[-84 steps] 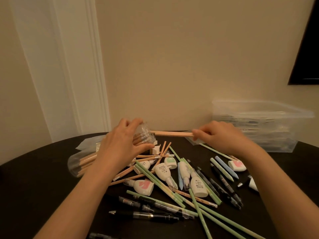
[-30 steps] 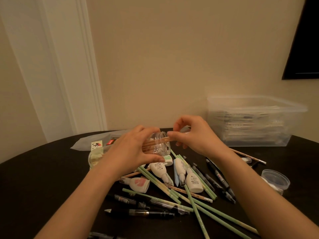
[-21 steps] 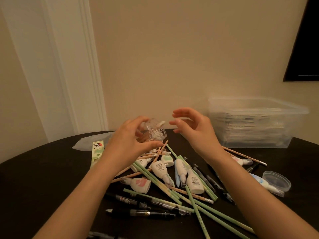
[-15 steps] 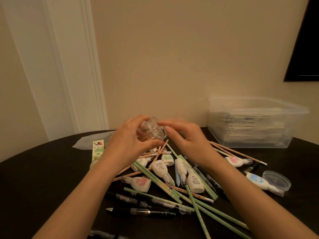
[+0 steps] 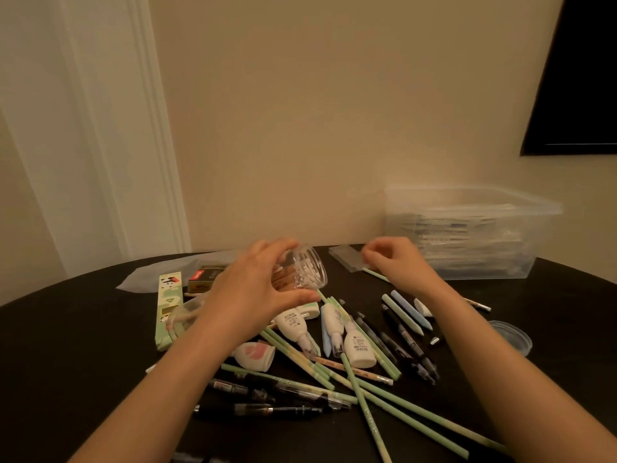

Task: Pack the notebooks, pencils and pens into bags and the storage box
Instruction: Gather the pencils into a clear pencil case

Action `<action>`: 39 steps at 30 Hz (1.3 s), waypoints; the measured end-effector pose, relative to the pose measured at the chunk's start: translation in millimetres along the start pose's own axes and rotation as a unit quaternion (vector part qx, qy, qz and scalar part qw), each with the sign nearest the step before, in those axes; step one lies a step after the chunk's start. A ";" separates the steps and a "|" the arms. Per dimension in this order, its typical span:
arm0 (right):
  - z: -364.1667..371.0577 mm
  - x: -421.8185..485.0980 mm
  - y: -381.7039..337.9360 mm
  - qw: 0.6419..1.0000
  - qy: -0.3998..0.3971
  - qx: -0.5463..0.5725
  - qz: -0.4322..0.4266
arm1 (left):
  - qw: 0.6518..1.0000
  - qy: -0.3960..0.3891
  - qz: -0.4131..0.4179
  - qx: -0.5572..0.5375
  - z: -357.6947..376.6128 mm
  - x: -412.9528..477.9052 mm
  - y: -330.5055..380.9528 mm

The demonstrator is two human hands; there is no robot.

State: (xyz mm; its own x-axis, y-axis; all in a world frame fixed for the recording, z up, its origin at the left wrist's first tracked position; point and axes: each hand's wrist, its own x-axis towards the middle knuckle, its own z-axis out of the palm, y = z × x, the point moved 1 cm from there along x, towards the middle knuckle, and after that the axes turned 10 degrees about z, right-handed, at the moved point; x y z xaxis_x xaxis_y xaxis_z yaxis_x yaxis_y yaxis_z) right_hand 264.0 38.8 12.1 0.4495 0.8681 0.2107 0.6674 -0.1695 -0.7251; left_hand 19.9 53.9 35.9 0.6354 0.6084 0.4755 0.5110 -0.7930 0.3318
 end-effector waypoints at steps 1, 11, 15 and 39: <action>-2.1 10.5 17.1 0.996 0.002 -0.075 0.045 | 1.000 -0.005 0.006 0.005 1.9 -0.7 2.6; -31.8 40.2 94.4 0.920 -0.016 -0.317 0.230 | 0.999 -0.016 0.026 0.017 8.5 -1.7 7.8; -21.7 48.3 94.8 0.924 -0.055 -0.321 0.201 | 0.999 -0.011 0.023 0.022 8.0 -0.3 5.4; -24.4 -6.0 -41.4 0.987 -0.011 -0.115 -0.109 | 0.998 0.043 -0.038 -0.012 -26.3 1.8 -22.0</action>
State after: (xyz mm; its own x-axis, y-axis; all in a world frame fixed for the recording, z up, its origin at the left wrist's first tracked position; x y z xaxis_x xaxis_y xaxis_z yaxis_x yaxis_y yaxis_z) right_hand 248.1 29.3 56.8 0.2692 0.9051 0.3291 0.8655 -0.0775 -0.4949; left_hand -5.5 71.5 50.9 0.5424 0.6630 0.5160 0.5418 -0.7455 0.3883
